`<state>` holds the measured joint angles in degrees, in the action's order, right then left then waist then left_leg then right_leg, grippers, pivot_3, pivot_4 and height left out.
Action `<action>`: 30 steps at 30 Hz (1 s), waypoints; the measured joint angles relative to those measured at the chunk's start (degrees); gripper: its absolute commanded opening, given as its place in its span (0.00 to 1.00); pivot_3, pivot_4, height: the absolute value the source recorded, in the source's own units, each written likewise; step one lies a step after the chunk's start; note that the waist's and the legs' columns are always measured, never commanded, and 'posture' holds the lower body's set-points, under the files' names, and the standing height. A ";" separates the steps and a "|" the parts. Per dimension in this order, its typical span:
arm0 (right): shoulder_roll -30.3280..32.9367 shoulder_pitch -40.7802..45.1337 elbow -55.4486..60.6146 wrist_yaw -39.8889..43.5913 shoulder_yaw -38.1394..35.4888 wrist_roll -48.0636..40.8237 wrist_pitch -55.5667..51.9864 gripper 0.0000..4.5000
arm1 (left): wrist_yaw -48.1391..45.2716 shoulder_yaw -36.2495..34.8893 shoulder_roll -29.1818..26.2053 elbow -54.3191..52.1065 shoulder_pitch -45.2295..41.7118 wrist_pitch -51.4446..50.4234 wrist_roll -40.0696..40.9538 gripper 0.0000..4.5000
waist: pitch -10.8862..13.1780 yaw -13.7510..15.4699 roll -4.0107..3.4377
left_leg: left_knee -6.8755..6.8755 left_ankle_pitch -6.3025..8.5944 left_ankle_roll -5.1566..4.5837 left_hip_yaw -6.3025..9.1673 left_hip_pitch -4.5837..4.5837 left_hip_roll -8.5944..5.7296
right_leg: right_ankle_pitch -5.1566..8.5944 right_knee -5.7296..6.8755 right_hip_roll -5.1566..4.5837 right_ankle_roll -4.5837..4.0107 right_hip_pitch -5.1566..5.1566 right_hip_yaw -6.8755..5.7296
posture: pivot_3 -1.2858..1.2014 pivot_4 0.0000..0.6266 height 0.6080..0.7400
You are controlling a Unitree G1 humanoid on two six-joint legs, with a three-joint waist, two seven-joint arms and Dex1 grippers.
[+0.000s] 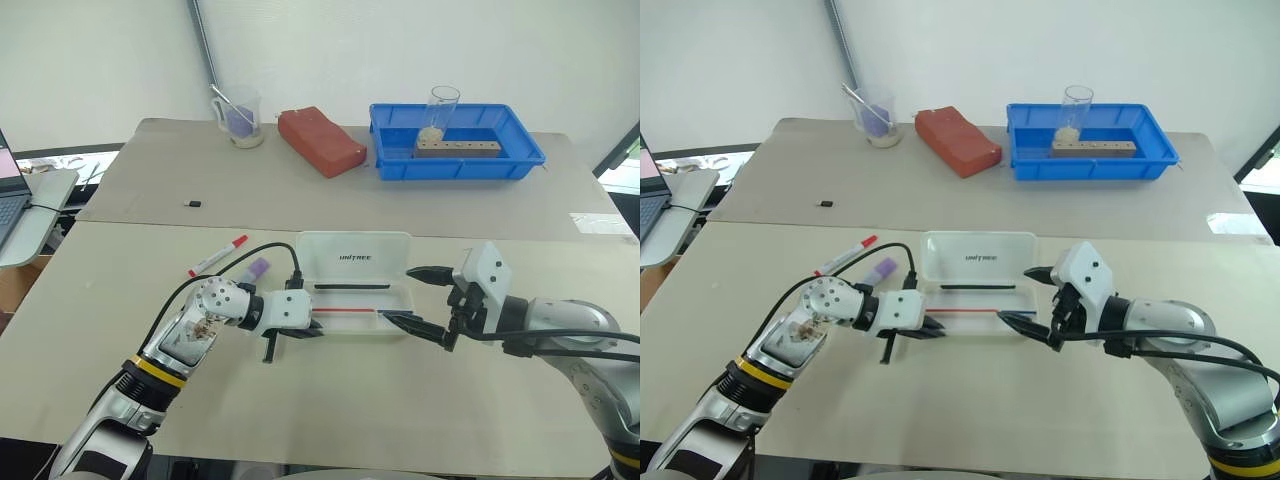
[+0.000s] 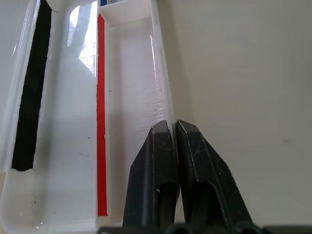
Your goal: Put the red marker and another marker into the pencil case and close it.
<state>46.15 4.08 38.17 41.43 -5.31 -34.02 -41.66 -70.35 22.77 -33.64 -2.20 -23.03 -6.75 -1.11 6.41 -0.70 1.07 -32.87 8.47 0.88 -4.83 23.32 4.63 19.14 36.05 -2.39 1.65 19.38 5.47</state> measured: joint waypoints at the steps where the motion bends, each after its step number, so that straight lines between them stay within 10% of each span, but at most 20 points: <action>1: 0.00 0.00 0.00 -0.11 0.00 -0.04 -0.01 1.00 | -0.05 0.17 -0.08 0.38 -0.01 0.82 -0.23 0.01 | 0.00 0.02 0.00 | 0.00 0.00 0.00 0.00 0.00 0.00 | 0.00 0.00 0.00 0.00 0.00 0.00 | 0.52 0.24 1.00; 6: 0.00 0.01 0.00 -0.29 0.00 -0.10 -0.01 1.00 | -0.01 0.72 -0.22 1.09 -0.03 3.44 -1.07 0.01 | 0.00 0.02 0.00 | 0.00 0.00 0.00 0.00 0.00 0.00 | 0.00 0.00 0.00 0.00 -0.01 0.00 | 0.52 0.24 1.00; 14: 0.00 1.12 -1.39 0.40 0.10 0.08 0.02 1.00 | 0.78 0.26 -0.59 -0.01 0.47 2.70 -0.81 0.90 | -0.01 -0.04 -0.01 | 0.00 0.00 0.00 0.00 -0.01 0.00 | 0.00 0.00 0.00 0.00 -0.01 0.00 | 0.52 0.24 1.00; 16: 0.01 1.65 -1.95 0.90 0.15 0.12 0.03 1.00 | 0.65 -0.18 -1.49 -2.02 1.44 1.78 -0.12 0.99 | -0.01 -0.05 -0.02 | 0.00 0.00 0.00 0.00 -0.01 0.01 | 0.00 0.00 0.01 0.00 -0.01 0.00 | 0.52 0.24 1.00; 30: -0.17 6.40 -5.15 4.40 1.62 -0.18 0.18 1.00 | 0.05 -20.12 -16.71 -23.53 12.98 -22.99 20.72 0.99 | 0.01 -0.68 0.02 | 0.08 0.02 -0.02 -0.02 -0.18 0.12 | 0.08 0.01 0.04 -0.12 -0.03 -0.01 | 0.52 0.24 1.00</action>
<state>45.98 10.47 33.02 45.83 -3.69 -34.20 -41.49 -70.30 2.64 -50.35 -25.73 -10.05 -29.74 19.60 6.42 -1.38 1.09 -32.78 8.49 0.85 -4.85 23.14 4.75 19.23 36.06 -2.35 1.53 19.35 5.46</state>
